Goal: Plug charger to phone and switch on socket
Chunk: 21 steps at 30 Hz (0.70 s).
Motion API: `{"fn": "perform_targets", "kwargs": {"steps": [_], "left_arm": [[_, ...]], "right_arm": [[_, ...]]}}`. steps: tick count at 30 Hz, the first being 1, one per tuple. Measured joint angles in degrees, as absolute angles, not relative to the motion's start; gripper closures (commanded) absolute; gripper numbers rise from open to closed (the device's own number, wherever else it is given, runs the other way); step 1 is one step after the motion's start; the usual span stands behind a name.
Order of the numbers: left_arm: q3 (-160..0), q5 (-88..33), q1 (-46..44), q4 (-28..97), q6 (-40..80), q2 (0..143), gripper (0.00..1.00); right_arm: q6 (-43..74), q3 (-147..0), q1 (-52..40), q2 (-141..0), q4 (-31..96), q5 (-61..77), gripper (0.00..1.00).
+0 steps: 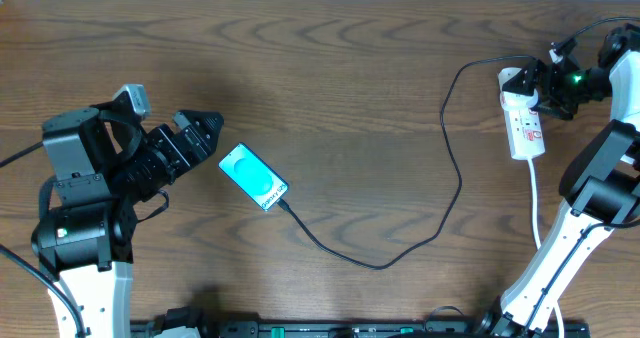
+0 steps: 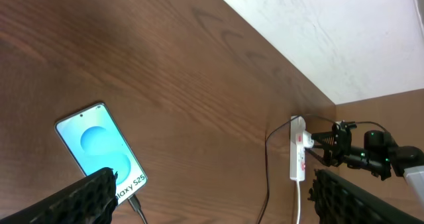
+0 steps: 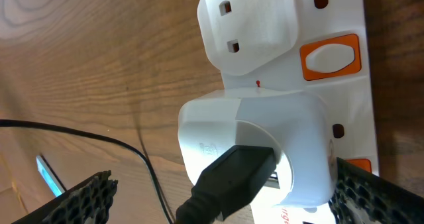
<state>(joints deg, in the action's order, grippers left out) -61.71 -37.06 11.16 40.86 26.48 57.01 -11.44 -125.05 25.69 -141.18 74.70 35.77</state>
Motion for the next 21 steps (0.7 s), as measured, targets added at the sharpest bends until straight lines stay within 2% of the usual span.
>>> {"fn": "perform_targets", "kwargs": {"steps": [21], "left_arm": [[-61.7, -37.1, 11.2, 41.3, 26.5, 57.0, 0.06]], "right_arm": [[-7.9, -123.3, 25.7, -140.2, 75.2, 35.0, 0.01]]}}
